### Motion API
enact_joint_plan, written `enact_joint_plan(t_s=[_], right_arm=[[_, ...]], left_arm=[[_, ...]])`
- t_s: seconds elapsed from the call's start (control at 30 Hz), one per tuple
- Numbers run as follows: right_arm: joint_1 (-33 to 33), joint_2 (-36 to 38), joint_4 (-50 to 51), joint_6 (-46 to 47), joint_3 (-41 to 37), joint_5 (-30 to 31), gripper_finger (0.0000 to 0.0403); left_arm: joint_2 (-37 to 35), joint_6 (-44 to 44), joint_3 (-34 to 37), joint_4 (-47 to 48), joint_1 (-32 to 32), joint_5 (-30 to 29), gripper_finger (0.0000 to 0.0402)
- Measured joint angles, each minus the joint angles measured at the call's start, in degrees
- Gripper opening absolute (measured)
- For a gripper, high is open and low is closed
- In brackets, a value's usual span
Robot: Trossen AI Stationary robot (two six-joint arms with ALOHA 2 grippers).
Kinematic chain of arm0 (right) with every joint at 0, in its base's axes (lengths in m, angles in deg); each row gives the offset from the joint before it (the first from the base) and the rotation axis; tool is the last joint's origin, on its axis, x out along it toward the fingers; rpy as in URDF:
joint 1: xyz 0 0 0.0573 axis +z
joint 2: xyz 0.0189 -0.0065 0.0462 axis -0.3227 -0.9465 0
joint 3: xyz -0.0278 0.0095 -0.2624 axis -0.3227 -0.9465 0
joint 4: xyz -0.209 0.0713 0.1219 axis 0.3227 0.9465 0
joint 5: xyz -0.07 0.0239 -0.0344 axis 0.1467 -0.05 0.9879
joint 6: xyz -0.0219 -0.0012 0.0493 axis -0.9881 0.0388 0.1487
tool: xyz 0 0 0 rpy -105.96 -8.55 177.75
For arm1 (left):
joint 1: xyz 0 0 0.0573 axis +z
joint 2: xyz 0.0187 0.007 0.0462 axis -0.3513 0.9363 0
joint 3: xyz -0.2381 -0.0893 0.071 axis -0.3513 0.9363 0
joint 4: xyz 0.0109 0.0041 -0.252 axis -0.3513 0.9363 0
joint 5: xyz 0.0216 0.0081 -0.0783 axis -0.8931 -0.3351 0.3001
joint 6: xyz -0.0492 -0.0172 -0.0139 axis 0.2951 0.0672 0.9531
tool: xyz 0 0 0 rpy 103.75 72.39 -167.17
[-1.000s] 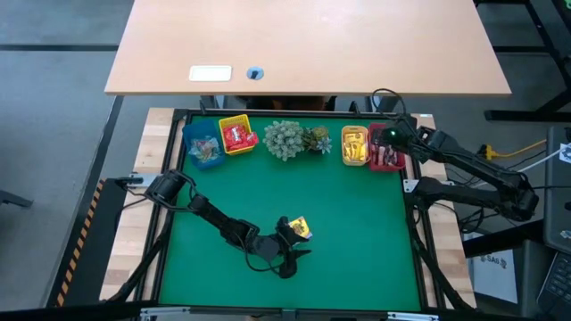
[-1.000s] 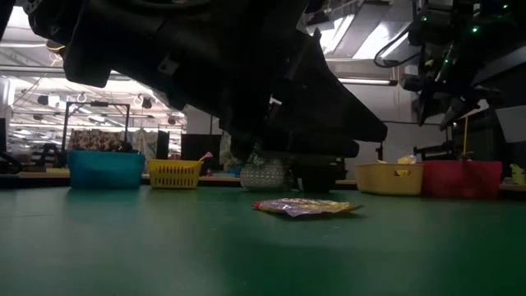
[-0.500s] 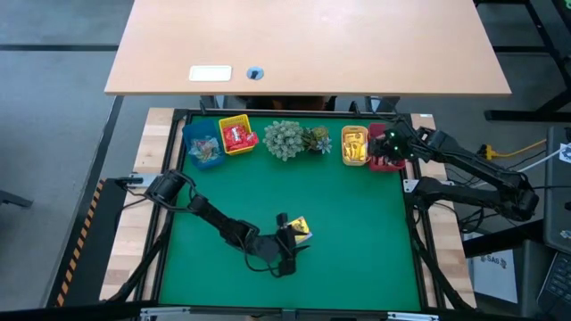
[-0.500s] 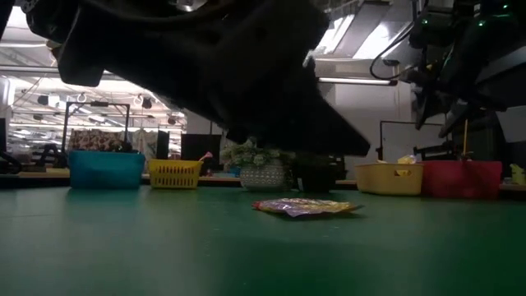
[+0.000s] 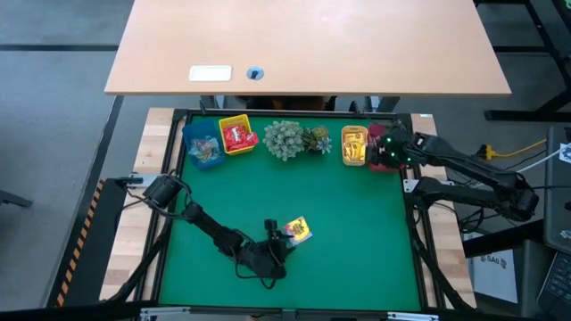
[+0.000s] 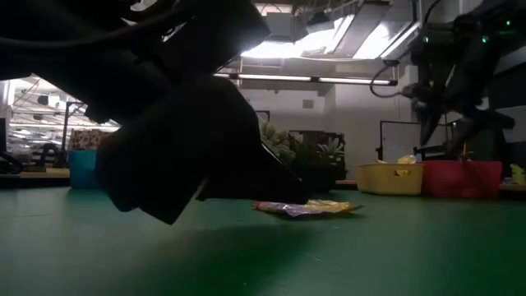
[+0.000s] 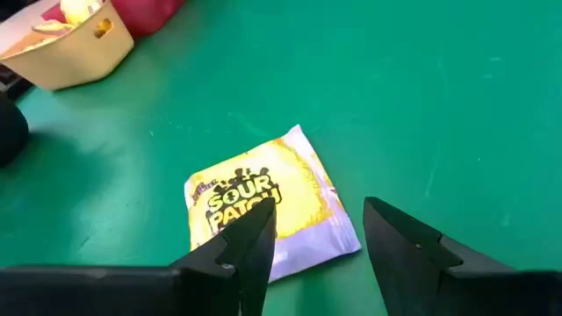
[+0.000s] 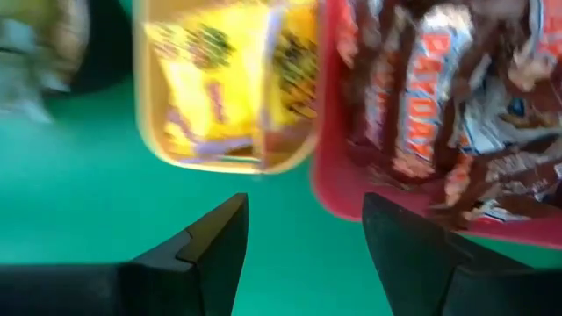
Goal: Sort candy
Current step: Put the yellow candy into the orange bin
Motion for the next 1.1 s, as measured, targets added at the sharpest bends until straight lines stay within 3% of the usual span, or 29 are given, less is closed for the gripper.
enact_joint_plan(t_s=[0.17, 0.4, 0.53, 0.63, 0.83, 0.97, 1.1], right_arm=[[0.0, 0.1, -3.1, 0.9, -4.8, -1.0, 0.0223], [0.0, 0.2, -5.3, 0.2, -5.3, -10.6, 0.0223], [0.4, 0.4, -6.4, -1.0, -5.3, -13.7, 0.0223], [1.7, 0.9, -7.4, -0.8, -5.3, -10.7, 0.0223], [3.1, 2.5, -6.8, -0.8, -3.0, -3.2, 0.0223], [3.1, 4.5, -7.0, -0.7, 0.4, -3.3, 0.0223], [3.1, 6.5, -7.3, -0.7, 3.2, -8.6, 0.0223]], left_arm=[[0.0, 0.4, 0.0, 0.0, 0.7, 3.0, 0.0159], [-0.1, 6.4, 0.0, 0.6, 3.3, 4.8, 0.0159], [-0.3, 11.8, -0.2, 5.3, 4.9, 9.6, 0.0159], [-0.6, 16.2, -0.3, 7.4, 5.8, 12.1, 0.0159], [-0.5, 16.4, -0.3, 8.0, 5.9, 12.6, 0.0151], [-0.4, 16.4, -0.2, 8.3, 6.0, 12.6, 0.0124], [-0.3, 16.4, -0.2, 8.3, 6.0, 12.6, 0.0089]])
